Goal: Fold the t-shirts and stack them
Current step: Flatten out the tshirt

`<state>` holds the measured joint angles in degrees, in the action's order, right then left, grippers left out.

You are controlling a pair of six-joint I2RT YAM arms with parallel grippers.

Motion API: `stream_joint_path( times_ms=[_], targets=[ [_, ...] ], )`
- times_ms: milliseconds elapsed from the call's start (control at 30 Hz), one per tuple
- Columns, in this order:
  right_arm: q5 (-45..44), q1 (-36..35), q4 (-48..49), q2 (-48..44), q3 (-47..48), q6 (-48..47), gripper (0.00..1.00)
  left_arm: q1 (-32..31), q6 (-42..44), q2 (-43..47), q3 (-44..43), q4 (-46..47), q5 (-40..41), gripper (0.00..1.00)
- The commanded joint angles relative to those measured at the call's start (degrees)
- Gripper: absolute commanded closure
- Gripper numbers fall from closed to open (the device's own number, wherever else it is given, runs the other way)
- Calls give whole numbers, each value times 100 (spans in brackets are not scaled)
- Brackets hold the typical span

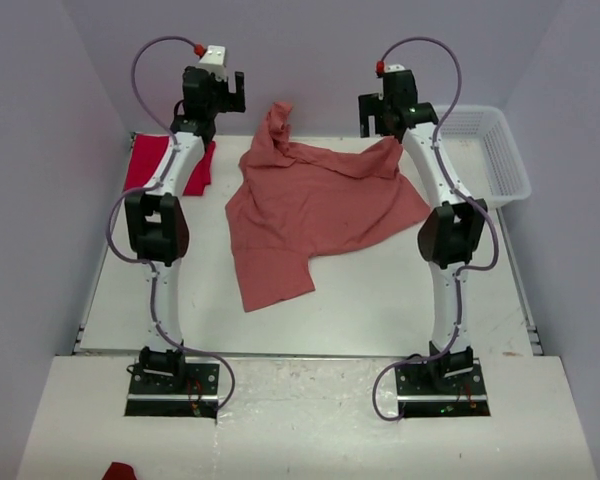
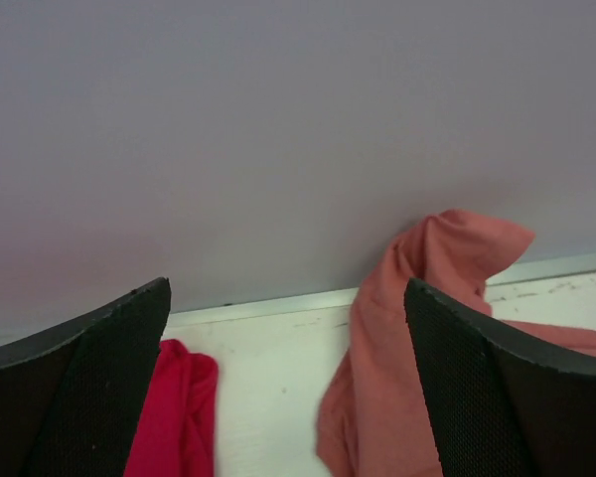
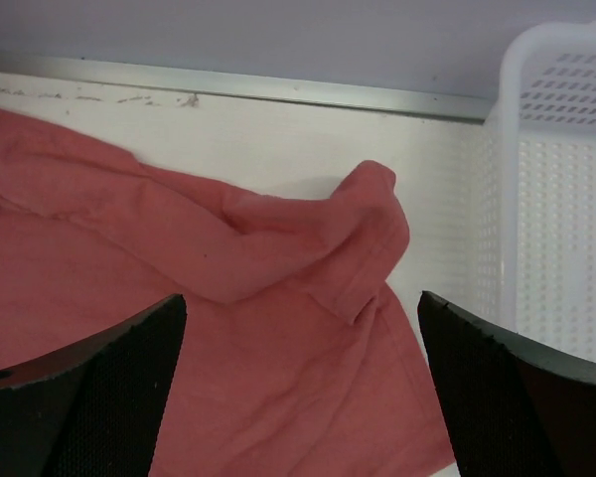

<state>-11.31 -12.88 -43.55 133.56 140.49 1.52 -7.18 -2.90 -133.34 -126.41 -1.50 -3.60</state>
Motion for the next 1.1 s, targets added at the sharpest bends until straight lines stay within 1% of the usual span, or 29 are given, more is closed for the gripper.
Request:
stream_joint_path(
  times_ms=[0,33,67,100,133,167,200,233,267,300,333,367,400,433,467,500,533,567,600,633,667,700,733,767,833,967,1067],
  targets=[
    [-389,155,-64,-969,-256,85,1,6,420,879,-24,-76,1106,0],
    [-424,181,-188,-1120,-441,155,1,-46,448,1010,28,-218,1272,0],
    [-512,181,-302,-1287,-687,330,1,-168,413,1255,90,-637,1413,0],
    [-504,181,-294,-1706,-1350,436,3,-231,360,1362,90,-963,1519,0],
    [-469,190,-294,-1902,-1679,541,3,-397,64,1563,134,-1245,1650,0],
    [-425,190,-303,-2069,-1978,716,4,-485,-69,1678,343,-1839,1765,0],
    [-398,181,-277,-2366,-2564,831,5,-582,-227,1819,554,-2089,2018,0],
    [-372,181,-251,-2500,-2840,937,6,-696,-594,2186,861,-2265,2169,0],
    [-311,181,-242,-2614,-3069,1103,8,-915,-737,2381,1586,-2467,2274,0],
    [-249,181,-242,-2729,-3471,1192,10,-1030,-895,2591,1967,-2539,2519,0],
    [-240,155,-224,-2999,-3684,1262,11,-1135,-1245,2968,2354,-2635,2583,0],
    [-205,129,-94,-3176,-3886,1333,12,-1319,-1353,3128,3028,-2802,2540,0],
    [-153,102,-23,-3343,-4254,1342,13,-1425,-1511,3304,3339,-2908,2626,0],
    [-56,50,39,-3684,-4405,1360,14,-1531,-1660,3636,3664,-3022,2688,2],
    [-29,32,83,-3827,-4511,1360,14,-1758,-1862,3796,4294,-3180,2723,4],
    [-3,23,66,-3950,-4678,1369,14,-1865,-2046,3963,4587,-3286,2907,6],
    [32,-3,22,-4160,-4732,1369,15,-2092,-2318,4252,4886,-3374,2926,7],
    [24,-12,5,-4267,-4802,1377,15,-2199,-2451,4385,5446,-3427,2943,9],
    [24,-21,31,-4390,-4985,1377,15,-2278,-2644,4500,5669,-3506,2952,11],
    [76,-30,66,-4513,-5091,1377,15,-2375,-3011,4710,5871,-3585,2865,13],
    [103,-30,153,-4731,-5179,1386,15,-2411,-3146,4799,6282,-3577,2743,16],
    [138,-39,197,-4829,-5346,1404,15,-2428,-3304,4887,6452,-3568,2533,21],
    [199,-39,215,-4917,-5400,1412,15,-2446,-3566,5027,6749,-3507,2435,22],
    [304,-47,241,-5057,-5505,1413,15,-2455,-3664,5054,6848,-3507,2295,23],
    [314,-83,303,-5199,-5637,1421,15,-2525,-3893,5081,6945,-3576,2337,21],
    [375,-91,365,-5419,-5839,1421,15,-2911,-4201,5168,7059,-3849,2478,20],
    [410,-109,452,-5577,-5980,1430,15,-3140,-4544,5370,7366,-3727,2189,21]
  ],
)
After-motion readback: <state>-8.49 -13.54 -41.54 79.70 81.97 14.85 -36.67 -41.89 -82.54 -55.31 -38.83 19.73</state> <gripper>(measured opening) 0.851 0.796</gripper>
